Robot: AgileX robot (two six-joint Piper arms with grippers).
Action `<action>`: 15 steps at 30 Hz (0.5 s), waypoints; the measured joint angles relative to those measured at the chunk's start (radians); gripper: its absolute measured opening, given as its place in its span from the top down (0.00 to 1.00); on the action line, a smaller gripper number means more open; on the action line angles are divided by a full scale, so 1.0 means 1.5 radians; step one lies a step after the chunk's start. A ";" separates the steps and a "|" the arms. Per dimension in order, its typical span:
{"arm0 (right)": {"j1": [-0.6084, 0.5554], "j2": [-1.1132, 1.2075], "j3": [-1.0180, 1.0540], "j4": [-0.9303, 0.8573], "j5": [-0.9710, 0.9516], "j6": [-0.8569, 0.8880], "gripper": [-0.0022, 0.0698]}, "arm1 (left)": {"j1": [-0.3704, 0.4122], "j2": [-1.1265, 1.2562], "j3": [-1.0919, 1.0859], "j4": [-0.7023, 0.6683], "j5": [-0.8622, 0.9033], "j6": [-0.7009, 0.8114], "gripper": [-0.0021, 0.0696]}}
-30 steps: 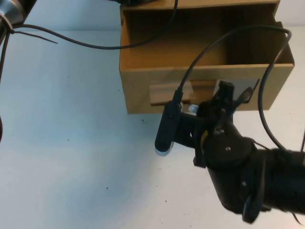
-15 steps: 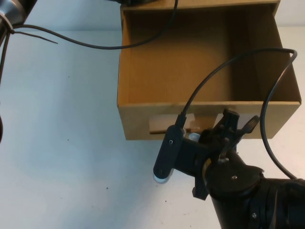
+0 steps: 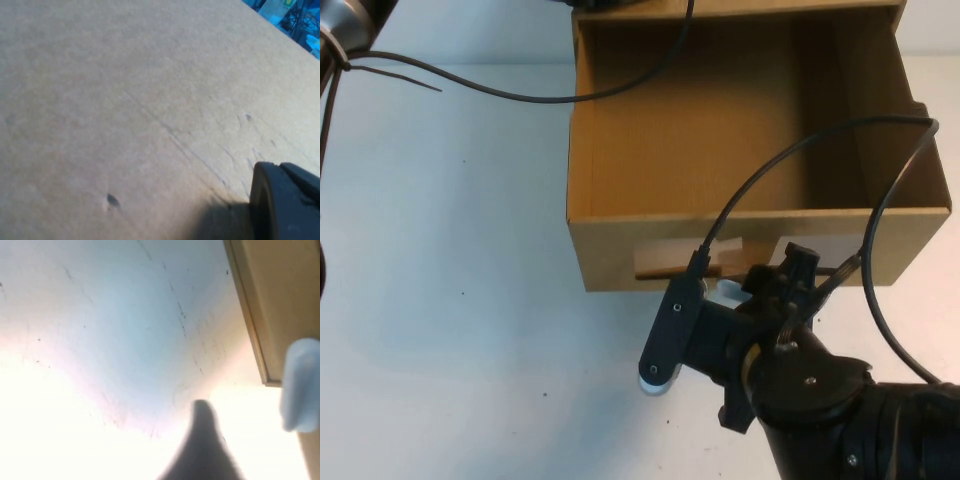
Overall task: Open the shoe box
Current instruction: 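Pull the top drawer of the cardboard box fully open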
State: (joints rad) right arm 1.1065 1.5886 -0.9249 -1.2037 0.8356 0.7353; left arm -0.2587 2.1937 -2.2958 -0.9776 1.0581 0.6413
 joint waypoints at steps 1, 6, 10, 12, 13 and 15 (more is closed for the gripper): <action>0.002 -0.001 0.000 -0.002 0.000 0.000 0.34 | 0.000 -0.003 0.000 0.003 0.000 0.000 0.98; 0.039 -0.044 0.003 -0.055 -0.005 0.000 0.20 | 0.000 -0.028 0.007 0.043 -0.009 -0.002 0.98; 0.087 -0.101 0.003 -0.077 -0.008 0.000 0.18 | 0.005 -0.062 0.014 0.087 -0.003 -0.013 0.98; 0.111 -0.132 0.003 -0.081 -0.002 0.000 0.18 | 0.011 -0.084 0.017 0.103 0.000 -0.018 0.98; 0.121 -0.144 0.003 -0.082 0.004 0.000 0.18 | 0.014 -0.095 0.018 0.107 0.000 -0.019 0.98; 0.141 -0.175 0.003 -0.089 0.030 0.000 0.19 | 0.019 -0.125 0.019 0.111 0.000 -0.022 0.98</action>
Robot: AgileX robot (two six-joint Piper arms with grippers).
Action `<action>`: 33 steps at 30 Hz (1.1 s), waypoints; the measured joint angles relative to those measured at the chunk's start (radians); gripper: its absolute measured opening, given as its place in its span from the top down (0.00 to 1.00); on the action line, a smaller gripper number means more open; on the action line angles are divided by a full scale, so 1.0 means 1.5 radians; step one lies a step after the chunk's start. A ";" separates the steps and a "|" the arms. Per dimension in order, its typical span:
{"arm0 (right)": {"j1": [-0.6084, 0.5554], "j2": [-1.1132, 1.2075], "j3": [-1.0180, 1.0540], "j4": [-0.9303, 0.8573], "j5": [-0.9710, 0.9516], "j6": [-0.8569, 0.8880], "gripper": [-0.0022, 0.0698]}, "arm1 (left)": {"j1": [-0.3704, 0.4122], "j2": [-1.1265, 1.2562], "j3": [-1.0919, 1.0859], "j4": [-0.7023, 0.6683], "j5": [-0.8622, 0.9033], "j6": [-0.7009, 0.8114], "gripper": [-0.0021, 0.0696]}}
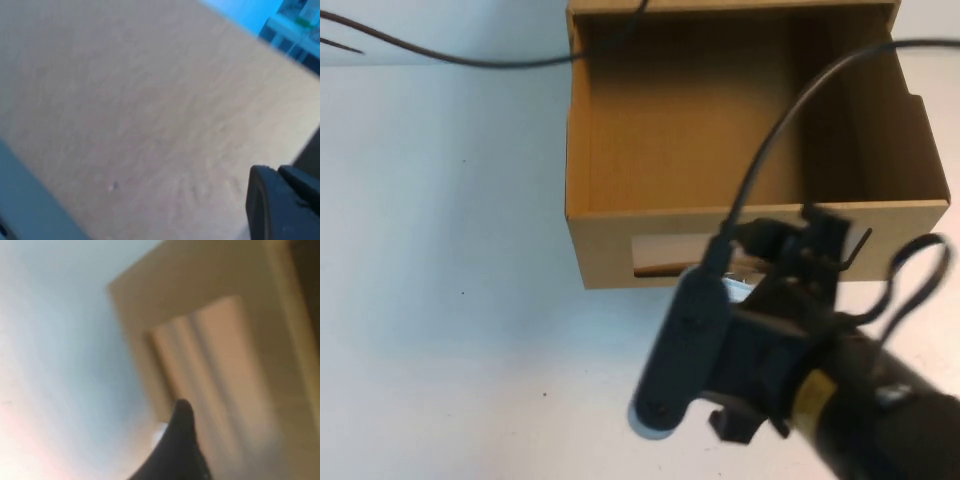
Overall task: Open the shoe box
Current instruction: 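Pull the top drawer of the cardboard box fully open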
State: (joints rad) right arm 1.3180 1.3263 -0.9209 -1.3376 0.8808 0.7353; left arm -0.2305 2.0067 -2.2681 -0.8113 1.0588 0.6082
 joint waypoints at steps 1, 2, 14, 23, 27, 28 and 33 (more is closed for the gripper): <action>0.007 -0.012 0.000 -0.005 0.016 0.000 0.20 | 0.002 -0.016 0.000 0.001 0.003 0.000 0.98; 0.013 -0.026 0.000 -0.014 0.042 0.000 0.22 | 0.002 -0.033 0.000 0.001 0.007 -0.001 0.98; 0.015 -0.244 0.000 -0.019 0.213 -0.122 0.93 | 0.037 -0.254 0.000 0.058 0.130 -0.035 0.98; 0.013 -0.485 0.006 0.210 0.217 -0.108 0.98 | 0.055 -0.468 0.069 0.241 0.140 -0.080 0.98; 0.013 -0.595 0.053 0.270 0.115 -0.088 0.99 | 0.055 -0.581 0.204 0.281 0.142 -0.083 0.98; 0.013 -0.611 0.065 0.272 0.097 -0.087 0.99 | 0.055 -0.613 0.249 0.289 0.142 -0.083 0.98; 0.013 -0.676 0.134 0.281 0.036 -0.085 0.99 | 0.055 -0.775 0.490 0.316 0.086 -0.095 0.98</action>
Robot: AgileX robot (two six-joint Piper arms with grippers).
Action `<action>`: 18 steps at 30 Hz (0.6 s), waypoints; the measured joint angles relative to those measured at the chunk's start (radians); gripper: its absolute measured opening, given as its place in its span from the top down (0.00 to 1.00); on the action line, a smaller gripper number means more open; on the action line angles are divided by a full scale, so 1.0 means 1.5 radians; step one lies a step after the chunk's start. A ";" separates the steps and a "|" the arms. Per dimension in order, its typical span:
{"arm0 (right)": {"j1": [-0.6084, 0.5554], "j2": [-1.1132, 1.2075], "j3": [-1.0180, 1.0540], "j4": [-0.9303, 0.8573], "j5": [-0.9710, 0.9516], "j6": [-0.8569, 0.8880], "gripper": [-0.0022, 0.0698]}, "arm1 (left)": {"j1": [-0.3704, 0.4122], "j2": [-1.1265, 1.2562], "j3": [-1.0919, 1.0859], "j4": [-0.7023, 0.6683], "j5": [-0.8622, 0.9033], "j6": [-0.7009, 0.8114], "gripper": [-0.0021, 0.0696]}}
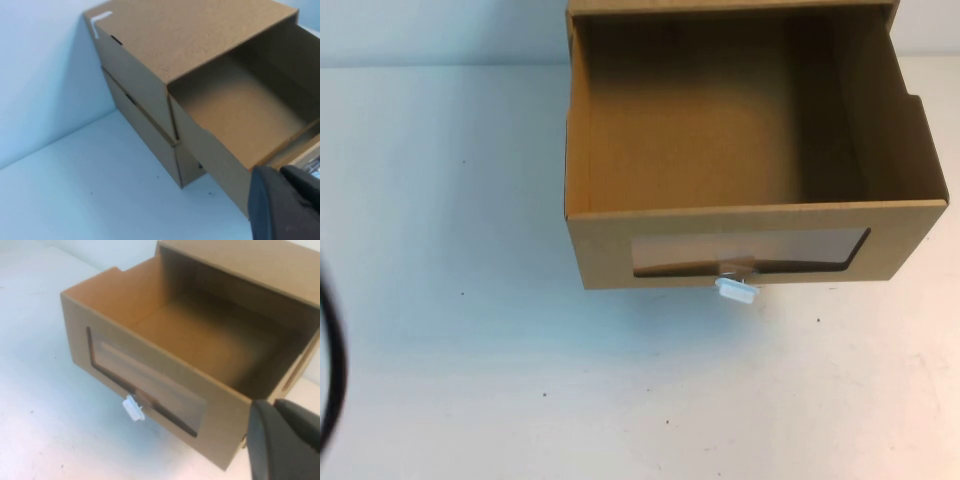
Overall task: Open the shoe box
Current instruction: 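Pull the top drawer of the cardboard box fully open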
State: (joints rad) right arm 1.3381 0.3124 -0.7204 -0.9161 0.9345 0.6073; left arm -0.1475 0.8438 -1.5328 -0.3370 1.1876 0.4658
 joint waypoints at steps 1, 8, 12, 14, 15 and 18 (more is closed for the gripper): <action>0.000 -0.005 0.009 0.001 -0.003 0.000 0.99 | 0.000 -0.033 0.050 0.003 -0.032 -0.001 0.98; 0.000 -0.008 0.046 -0.004 -0.011 0.000 0.99 | 0.000 -0.189 0.342 0.004 -0.263 -0.005 0.98; 0.000 -0.008 0.057 0.007 -0.011 0.000 0.99 | 0.000 -0.208 0.452 0.008 -0.356 -0.007 0.98; 0.000 -0.008 0.057 0.008 -0.011 0.000 0.99 | 0.000 -0.207 0.487 0.008 -0.387 -0.007 0.98; 0.000 -0.008 0.057 0.008 -0.011 0.000 0.99 | 0.000 -0.205 0.503 0.008 -0.397 -0.007 0.98; 0.000 -0.008 0.057 0.009 -0.011 0.000 0.99 | 0.000 -0.190 0.542 0.008 -0.411 -0.007 0.98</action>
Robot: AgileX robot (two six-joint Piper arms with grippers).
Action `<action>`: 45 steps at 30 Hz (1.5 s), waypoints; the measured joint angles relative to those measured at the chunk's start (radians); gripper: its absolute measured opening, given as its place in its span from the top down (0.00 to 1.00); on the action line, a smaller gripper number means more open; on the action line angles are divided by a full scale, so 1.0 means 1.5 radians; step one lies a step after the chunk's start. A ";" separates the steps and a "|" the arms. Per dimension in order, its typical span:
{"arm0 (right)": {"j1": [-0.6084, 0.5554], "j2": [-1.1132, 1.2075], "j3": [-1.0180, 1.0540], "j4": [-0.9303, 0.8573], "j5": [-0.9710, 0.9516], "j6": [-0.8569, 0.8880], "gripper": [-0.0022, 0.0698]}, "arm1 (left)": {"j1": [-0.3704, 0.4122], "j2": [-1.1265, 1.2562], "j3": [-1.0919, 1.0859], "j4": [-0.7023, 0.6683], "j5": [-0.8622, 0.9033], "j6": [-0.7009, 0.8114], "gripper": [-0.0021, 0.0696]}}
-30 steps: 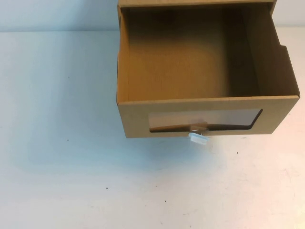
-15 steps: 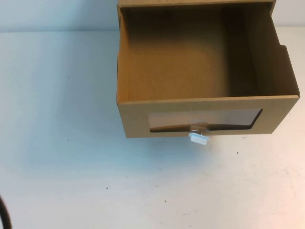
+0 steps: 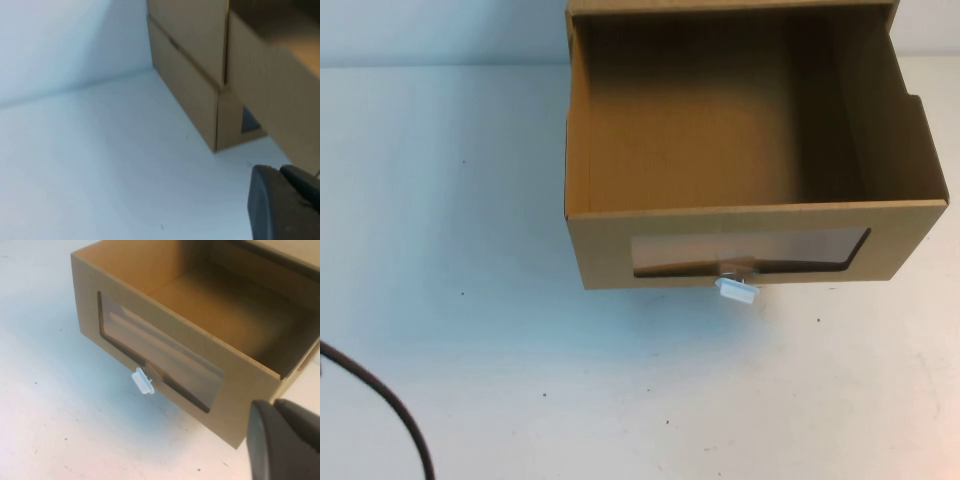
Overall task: Open the shoe box
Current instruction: 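Pull the top drawer of the cardboard box fully open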
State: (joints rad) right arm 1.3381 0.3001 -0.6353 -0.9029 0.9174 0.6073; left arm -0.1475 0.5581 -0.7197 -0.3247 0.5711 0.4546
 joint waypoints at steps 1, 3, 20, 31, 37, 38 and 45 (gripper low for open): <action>0.000 0.000 0.000 0.000 0.000 0.000 0.99 | 0.000 0.005 0.011 0.000 0.000 0.000 0.98; 0.000 0.000 0.000 0.000 0.000 0.000 0.99 | 0.000 0.019 0.027 0.000 0.000 0.000 0.98; 0.000 0.000 0.000 0.000 0.000 0.000 0.99 | 0.000 0.057 0.047 0.003 -0.009 -0.002 0.98; 0.000 0.000 0.000 0.000 0.000 0.000 0.99 | 0.000 -0.044 0.091 0.128 -0.066 0.005 0.98; 0.000 0.000 0.000 0.000 0.000 0.000 0.99 | 0.000 -0.106 0.245 0.172 -0.176 -0.061 0.98; 0.000 0.000 0.000 0.000 0.000 0.000 0.99 | 0.000 -0.128 0.274 0.173 -0.195 -0.075 0.98; 0.000 0.000 0.000 0.000 0.000 0.000 0.99 | 0.000 -0.338 0.427 0.182 -0.244 -0.102 0.98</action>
State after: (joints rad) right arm 1.3381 0.3001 -0.6353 -0.9029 0.9174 0.6073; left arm -0.1475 0.0517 -0.0798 -0.0514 0.2048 0.3016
